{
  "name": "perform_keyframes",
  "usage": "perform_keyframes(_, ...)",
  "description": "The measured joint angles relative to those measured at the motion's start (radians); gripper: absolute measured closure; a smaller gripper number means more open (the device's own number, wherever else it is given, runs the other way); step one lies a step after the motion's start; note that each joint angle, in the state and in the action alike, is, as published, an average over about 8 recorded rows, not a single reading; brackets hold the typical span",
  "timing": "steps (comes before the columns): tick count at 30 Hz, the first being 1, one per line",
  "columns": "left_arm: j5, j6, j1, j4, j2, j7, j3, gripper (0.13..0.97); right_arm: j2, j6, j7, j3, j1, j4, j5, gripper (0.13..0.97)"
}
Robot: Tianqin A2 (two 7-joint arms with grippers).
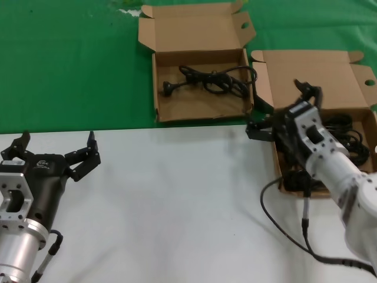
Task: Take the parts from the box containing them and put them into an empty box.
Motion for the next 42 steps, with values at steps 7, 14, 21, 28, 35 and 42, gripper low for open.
perform_keyframes(7,0.000,0.000,0.000,0.000,0.000,0.000,0.000,0.167,0.026,0.054,0.098,0.043,-0.133,0.147,0.011,0.129)
perform_keyframes(14,0.000,0.000,0.000,0.000,0.000,0.000,0.000,0.136,0.052,0.109,0.197,0.087,-0.268,0.297,0.022,0.129)
perform_keyframes(21,0.000,0.000,0.000,0.000,0.000,0.000,0.000,0.132,0.077,0.162,0.294,0.130,-0.400,0.443,0.033,0.129)
perform_keyframes(28,0.000,0.000,0.000,0.000,0.000,0.000,0.000,0.132,0.093,0.195,0.354,0.156,-0.480,0.532,0.040,0.129)
perform_keyframes(35,0.000,0.000,0.000,0.000,0.000,0.001,0.000,0.132,0.094,0.197,0.357,0.158,-0.485,0.538,0.040,0.129)
perform_keyframes(42,0.000,0.000,0.000,0.000,0.000,0.000,0.000,0.132,0.094,0.197,0.357,0.158,-0.485,0.538,0.040,0.129)
